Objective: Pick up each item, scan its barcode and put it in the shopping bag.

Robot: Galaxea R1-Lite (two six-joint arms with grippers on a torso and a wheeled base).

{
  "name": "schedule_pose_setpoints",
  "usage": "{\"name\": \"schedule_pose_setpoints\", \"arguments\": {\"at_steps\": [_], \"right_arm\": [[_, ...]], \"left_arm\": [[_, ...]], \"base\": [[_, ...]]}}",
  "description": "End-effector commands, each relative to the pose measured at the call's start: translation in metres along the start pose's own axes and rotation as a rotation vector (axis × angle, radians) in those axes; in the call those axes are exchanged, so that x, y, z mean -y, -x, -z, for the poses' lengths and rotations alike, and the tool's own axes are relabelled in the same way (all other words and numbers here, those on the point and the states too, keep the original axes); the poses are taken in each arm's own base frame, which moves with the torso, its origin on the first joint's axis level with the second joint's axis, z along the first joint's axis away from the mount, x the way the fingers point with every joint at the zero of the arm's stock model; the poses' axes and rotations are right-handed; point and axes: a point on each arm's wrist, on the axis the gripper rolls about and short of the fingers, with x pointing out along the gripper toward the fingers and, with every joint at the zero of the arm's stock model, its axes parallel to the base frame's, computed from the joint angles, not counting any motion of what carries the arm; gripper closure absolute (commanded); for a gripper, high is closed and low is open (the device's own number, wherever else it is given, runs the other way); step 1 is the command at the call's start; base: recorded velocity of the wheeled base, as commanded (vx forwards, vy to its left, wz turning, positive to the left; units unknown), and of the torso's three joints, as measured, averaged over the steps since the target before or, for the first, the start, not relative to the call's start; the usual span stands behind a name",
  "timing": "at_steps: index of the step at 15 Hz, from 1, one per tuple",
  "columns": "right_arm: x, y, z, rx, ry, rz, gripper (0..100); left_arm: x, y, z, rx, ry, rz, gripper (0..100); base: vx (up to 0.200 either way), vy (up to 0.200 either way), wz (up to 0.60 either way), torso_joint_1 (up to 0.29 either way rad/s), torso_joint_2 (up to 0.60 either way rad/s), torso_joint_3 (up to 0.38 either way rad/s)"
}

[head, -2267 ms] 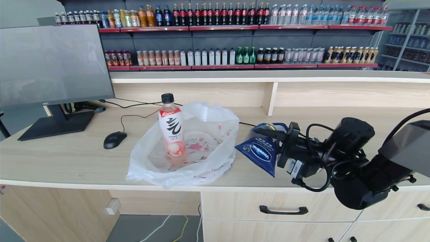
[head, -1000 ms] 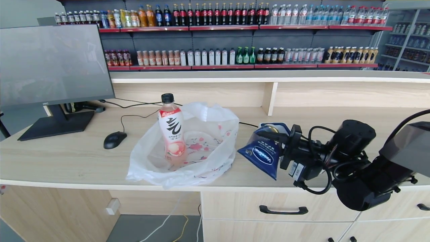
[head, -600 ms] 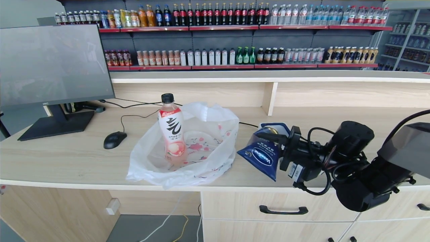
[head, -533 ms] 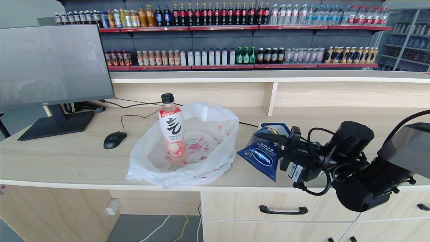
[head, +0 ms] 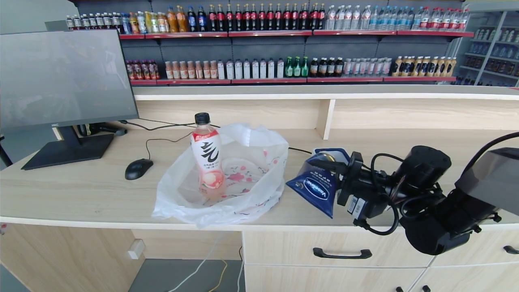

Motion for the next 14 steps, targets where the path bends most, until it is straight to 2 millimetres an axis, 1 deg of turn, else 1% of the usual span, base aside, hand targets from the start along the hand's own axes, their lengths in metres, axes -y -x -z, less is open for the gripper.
{"name": "schedule_pose_setpoints", "arguments": {"at_steps": [1,3,5,8,9,11,14], "right_arm": [[-0.001,0.0,0.0,0.0,-0.004,-0.003,100],[0.001,0.001,-0.002,0.003,-0.013,0.0,100],[0.008,0.0,-0.006,0.009,-0.016,0.012,100],[0.029,0.0,-0.018,0.033,-0.042,0.048,100],[0.039,0.003,-0.024,0.038,-0.036,0.064,100],[0.05,0.008,-0.033,0.043,-0.05,0.078,100],[0.081,0.016,-0.052,0.055,-0.088,0.141,100]], "left_arm": [[0.0,0.0,0.0,0.0,0.001,0.0,0],[0.0,0.0,0.0,0.0,-0.001,-0.002,0],[0.0,0.0,0.0,0.0,0.001,0.0,0],[0.0,0.0,0.0,0.0,-0.001,-0.002,0],[0.0,0.0,0.0,0.0,-0.001,0.0,0],[0.0,0.0,0.0,0.0,-0.001,0.0,0],[0.0,0.0,0.0,0.0,-0.001,-0.002,0]], "base": [[0.0,0.0,0.0,0.0,0.0,0.0],[0.0,0.0,0.0,0.0,0.0,0.0],[0.0,0.0,0.0,0.0,0.0,0.0],[0.0,0.0,0.0,0.0,0.0,0.0],[0.0,0.0,0.0,0.0,0.0,0.0],[0.0,0.0,0.0,0.0,0.0,0.0],[0.0,0.0,0.0,0.0,0.0,0.0]]}}
